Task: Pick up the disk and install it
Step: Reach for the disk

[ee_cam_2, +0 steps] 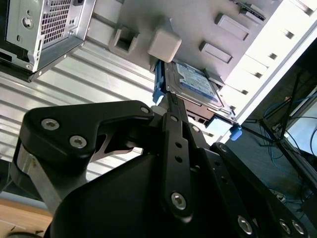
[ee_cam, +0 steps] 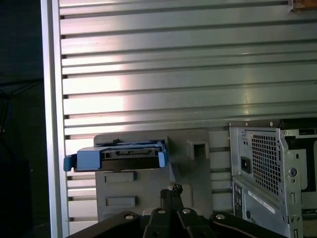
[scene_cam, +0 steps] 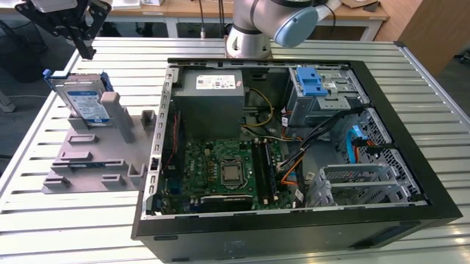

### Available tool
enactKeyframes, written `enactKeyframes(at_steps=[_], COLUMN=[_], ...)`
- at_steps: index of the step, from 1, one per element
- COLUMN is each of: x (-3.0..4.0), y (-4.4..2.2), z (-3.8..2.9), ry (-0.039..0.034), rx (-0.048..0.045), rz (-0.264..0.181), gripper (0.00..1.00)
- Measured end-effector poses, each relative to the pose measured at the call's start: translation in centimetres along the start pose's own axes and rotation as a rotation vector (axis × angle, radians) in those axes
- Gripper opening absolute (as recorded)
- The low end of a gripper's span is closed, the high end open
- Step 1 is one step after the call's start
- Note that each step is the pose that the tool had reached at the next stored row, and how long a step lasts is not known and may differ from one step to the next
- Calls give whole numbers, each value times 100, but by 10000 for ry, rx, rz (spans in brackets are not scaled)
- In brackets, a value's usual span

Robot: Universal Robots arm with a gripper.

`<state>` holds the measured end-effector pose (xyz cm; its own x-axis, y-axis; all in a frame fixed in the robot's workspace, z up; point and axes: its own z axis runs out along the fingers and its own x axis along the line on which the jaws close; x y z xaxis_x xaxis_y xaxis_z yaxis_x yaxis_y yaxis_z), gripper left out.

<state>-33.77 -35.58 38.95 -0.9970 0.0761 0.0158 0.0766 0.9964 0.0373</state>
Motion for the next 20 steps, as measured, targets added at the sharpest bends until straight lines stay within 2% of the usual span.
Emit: enactKeyframes(at_steps=[9,20], x=[52,223], y=[-2,-8], z=[3,13], ry=[4,5], rx=[2,2], rz=[-136,-154], gripper=[11,11])
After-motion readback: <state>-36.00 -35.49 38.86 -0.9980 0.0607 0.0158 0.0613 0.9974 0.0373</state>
